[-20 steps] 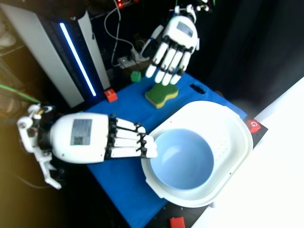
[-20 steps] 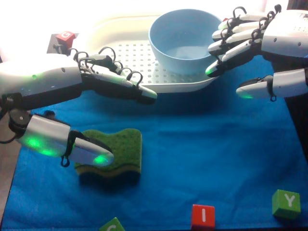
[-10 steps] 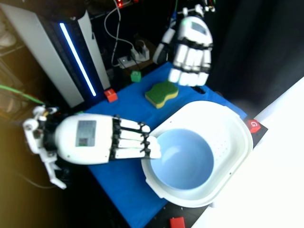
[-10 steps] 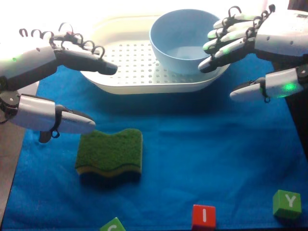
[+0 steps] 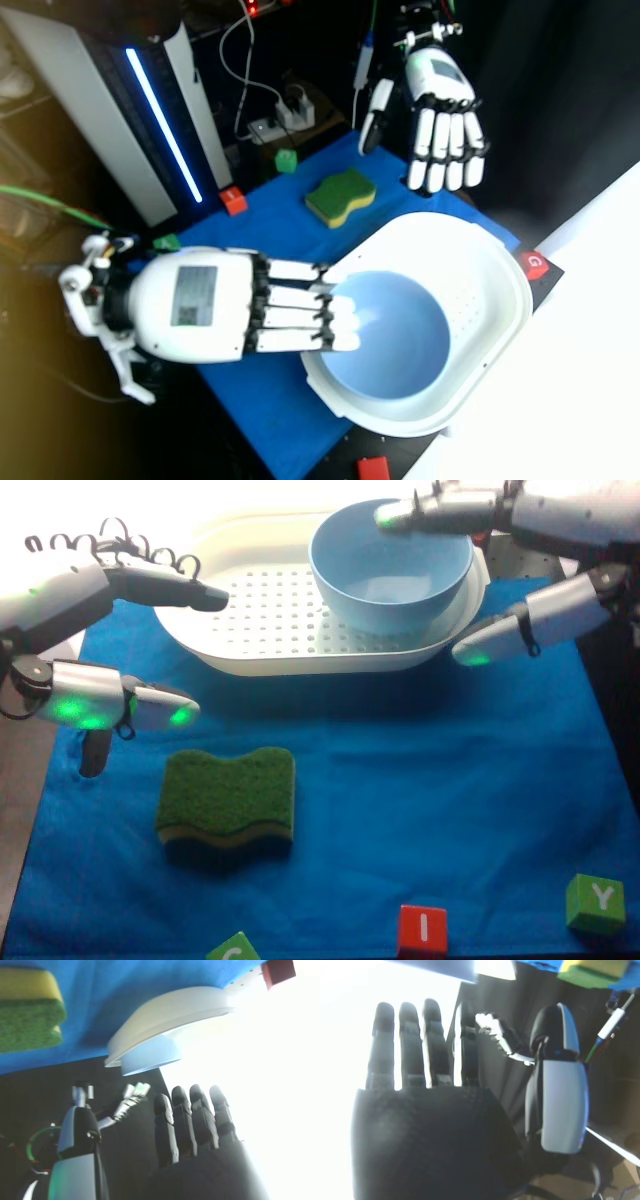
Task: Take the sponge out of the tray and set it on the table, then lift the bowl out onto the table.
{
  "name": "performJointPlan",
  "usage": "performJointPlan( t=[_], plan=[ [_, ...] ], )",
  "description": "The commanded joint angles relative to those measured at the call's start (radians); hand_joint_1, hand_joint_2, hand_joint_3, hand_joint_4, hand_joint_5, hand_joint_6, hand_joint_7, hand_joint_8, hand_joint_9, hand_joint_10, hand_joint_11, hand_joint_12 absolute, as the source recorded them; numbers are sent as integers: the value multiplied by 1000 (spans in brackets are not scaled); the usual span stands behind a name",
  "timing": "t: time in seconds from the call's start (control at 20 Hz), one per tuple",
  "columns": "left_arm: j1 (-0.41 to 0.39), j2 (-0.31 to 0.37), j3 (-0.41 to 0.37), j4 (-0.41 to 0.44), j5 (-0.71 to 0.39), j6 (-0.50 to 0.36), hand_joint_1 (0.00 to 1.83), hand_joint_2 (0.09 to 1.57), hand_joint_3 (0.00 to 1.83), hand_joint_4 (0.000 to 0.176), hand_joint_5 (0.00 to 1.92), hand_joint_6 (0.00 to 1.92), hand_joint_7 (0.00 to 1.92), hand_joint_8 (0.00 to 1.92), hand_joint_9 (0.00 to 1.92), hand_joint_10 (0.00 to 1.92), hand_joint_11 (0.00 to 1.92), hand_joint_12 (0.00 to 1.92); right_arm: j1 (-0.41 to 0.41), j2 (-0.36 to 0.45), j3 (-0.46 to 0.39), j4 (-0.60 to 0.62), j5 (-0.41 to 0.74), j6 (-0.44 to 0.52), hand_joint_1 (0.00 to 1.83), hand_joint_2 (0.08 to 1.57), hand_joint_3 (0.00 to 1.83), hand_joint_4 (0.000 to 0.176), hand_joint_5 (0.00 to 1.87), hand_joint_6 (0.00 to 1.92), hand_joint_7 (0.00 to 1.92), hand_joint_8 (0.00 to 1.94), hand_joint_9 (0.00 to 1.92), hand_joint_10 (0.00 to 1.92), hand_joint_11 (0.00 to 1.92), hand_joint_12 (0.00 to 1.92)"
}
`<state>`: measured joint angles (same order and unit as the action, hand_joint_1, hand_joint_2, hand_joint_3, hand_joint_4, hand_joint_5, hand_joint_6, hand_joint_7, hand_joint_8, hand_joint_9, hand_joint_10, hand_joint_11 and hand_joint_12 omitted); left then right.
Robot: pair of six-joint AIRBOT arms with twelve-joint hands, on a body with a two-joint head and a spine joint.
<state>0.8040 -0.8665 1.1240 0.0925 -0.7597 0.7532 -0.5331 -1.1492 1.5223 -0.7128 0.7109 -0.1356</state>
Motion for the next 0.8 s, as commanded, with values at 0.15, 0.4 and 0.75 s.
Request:
performJointPlan(
  t=[0.15, 0.4, 0.75],
  plan=[
    [-1, -12, 9, -24, -109, -2, 700, 967, 0, 78, 540, 5, 460, 2, 345, 0, 0, 582, 51, -7, 20, 59, 88, 2, 652, 842, 0, 176, 5, 0, 12, 1, 48, 2, 0, 174],
    [9, -21, 8, -30, -105, -4, 688, 981, 1, 51, 563, 4, 456, 1, 349, 2, 0, 586, 54, -60, 111, 108, 71, 2, 641, 863, 1, 176, 110, 1, 95, 0, 96, 1, 0, 196],
    [28, -34, 9, -34, -107, -15, 708, 960, 0, 48, 549, 1, 458, 1, 350, 2, 0, 616, 54, -180, 222, 124, -46, 3, 556, 953, 1, 113, 316, 7, 237, 6, 148, 5, 58, 72]
  ],
)
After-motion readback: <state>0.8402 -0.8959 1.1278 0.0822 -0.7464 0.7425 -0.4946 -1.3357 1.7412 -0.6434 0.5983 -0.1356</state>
